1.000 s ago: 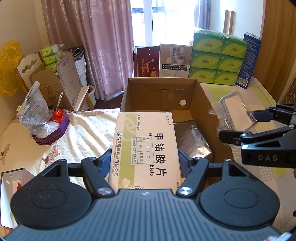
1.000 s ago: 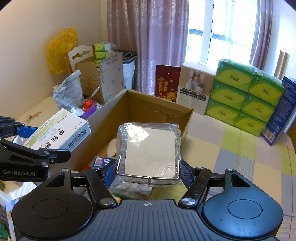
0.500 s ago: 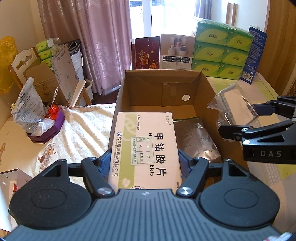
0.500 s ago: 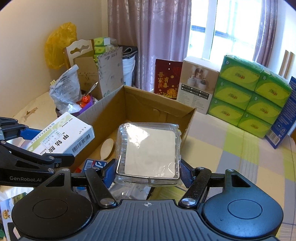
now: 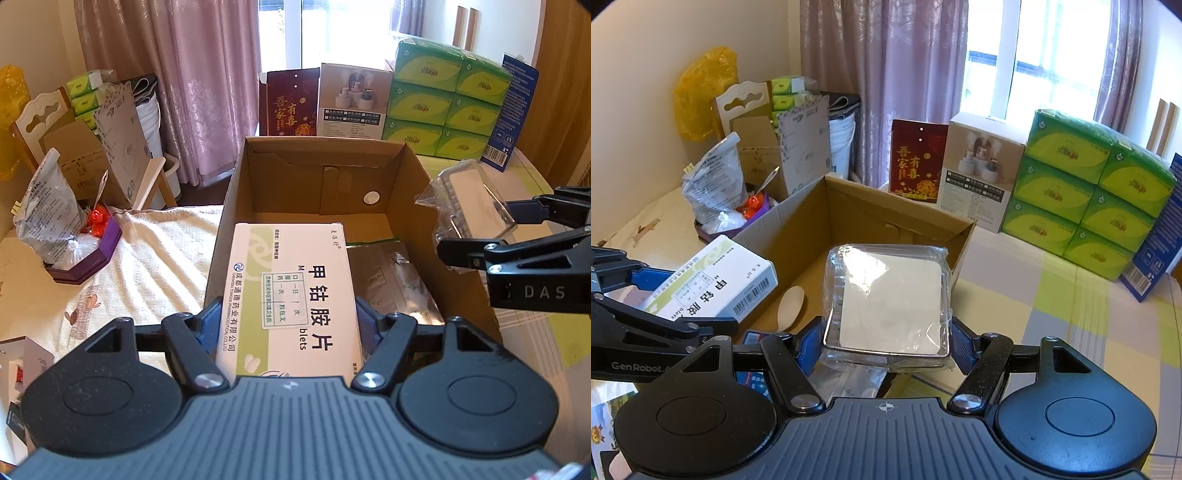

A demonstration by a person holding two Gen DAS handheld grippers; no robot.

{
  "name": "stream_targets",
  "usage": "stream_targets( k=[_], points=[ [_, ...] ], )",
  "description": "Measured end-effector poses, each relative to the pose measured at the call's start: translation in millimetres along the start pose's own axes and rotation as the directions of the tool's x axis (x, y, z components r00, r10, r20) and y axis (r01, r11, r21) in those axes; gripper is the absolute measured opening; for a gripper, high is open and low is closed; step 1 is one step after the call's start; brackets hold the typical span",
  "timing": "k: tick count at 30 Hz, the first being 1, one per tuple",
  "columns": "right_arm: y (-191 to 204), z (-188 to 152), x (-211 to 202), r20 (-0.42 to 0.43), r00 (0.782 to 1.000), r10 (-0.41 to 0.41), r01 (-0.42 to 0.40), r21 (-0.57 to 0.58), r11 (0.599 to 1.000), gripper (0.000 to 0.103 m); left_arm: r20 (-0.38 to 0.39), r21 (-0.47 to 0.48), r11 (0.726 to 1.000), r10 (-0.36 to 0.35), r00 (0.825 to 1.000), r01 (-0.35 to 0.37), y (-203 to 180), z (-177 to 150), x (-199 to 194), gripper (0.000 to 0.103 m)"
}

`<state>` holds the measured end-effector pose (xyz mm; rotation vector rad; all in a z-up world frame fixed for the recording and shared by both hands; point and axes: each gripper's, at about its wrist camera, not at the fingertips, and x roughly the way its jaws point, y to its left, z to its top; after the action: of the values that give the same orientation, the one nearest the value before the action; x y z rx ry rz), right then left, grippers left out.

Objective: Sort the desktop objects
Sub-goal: 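Carry the medicine box and plastic box over the cardboard box, then open both tools to drop the medicine box and plastic box inside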

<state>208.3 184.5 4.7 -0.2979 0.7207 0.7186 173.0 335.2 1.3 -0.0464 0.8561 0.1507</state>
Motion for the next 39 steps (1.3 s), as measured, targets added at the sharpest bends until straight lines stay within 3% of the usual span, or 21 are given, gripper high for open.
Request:
stream_targets(
  k=[19,31,35,39],
  points=[
    [15,14,16,-0.032,0.999,0.035,-0.037,-0.050,0.998,0.066,0.024,0.004,1.000,0.009,1.000,-0.009,6,-3,-13,0.070],
    [19,20,31,-0.062,0.995,0.079,-0.081,-0.022,0.996,0.066,0.023,0.011,1.000,0.020,1.000,-0.020,8,-8,-15,0.074],
    [19,24,31,-0.047,0.993,0.110,-0.111,-0.014,0.994,0.080,0.026,0.006,1.000,0.027,0.999,-0.027,11,-12,-18,0.079],
    [19,24,25,-0.035,0.994,0.108,-0.108,-0.019,0.994,0.081,0.031,-0.004,0.999,0.032,0.999,-0.032,13,-17,-22,0.082]
  ],
)
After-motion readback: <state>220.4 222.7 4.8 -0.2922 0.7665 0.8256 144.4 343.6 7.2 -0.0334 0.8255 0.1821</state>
